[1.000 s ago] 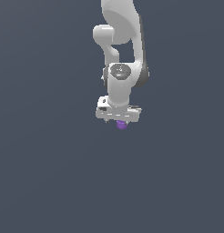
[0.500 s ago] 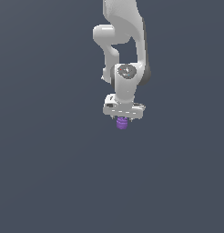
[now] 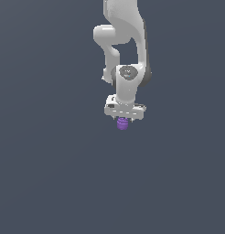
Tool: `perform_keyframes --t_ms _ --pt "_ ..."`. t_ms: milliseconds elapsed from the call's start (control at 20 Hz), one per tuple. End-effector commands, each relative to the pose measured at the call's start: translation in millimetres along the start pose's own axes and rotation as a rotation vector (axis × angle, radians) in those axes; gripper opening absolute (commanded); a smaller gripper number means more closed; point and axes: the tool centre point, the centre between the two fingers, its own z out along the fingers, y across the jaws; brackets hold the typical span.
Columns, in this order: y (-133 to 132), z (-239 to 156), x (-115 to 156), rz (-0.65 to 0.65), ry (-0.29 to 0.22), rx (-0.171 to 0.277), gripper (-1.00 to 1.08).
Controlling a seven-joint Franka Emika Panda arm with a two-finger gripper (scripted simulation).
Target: Pick up the object and move it to a goal position.
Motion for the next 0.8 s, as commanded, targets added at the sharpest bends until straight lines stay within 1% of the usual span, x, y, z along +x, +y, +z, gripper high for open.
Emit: perform_keyframes --t_ms 0,350,650,700,750 --pt "0.0 6.7 -0.7 0.000 -0.001 0.000 1.00" --pt "0.3 37.1 -1.9 0.002 0.000 0.000 1.00" --pt "-0.2 46.4 -1.6 0.002 0.000 0.000 1.00" --pt "-0.2 46.4 -1.6 0.002 0.000 0.000 -1.00" --pt "-0.2 46.4 -1.6 0.002 0.000 0.000 -1.00"
